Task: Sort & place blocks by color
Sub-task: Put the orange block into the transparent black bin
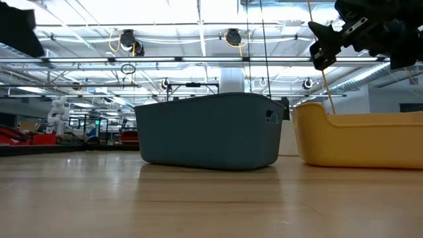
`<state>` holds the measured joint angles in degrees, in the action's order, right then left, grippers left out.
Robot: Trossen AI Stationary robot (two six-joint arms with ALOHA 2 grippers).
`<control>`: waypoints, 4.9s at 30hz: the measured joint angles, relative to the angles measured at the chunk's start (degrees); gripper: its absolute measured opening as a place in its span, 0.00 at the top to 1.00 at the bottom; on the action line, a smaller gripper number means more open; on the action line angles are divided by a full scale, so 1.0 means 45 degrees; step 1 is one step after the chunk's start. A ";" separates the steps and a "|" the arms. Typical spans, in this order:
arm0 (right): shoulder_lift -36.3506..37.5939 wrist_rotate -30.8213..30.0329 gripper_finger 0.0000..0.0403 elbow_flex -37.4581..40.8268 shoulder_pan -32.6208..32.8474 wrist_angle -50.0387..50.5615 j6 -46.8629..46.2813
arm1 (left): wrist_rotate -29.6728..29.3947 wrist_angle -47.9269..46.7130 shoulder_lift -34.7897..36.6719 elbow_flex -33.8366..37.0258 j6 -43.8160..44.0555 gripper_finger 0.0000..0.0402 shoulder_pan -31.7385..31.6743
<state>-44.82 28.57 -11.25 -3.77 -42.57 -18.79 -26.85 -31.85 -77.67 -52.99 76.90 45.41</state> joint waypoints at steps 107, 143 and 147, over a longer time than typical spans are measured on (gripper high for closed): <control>0.0005 0.0002 0.44 0.0000 0.0002 -0.0003 0.0000 | 0.5792 -0.4586 -0.3405 -0.0005 0.6008 0.35 0.2774; 0.0004 0.0002 0.44 0.0000 0.0001 -0.0002 0.0000 | 0.3577 -0.4844 -0.2838 0.0000 0.0567 0.68 -0.1177; 0.0002 0.0000 0.44 0.0000 0.0002 -0.0003 0.0000 | 0.1967 -0.4872 -0.1864 -0.0172 -0.0268 0.65 -0.1762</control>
<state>-44.81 28.57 -11.25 -3.76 -42.58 -18.79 -18.00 -53.77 -86.06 -53.77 75.70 37.48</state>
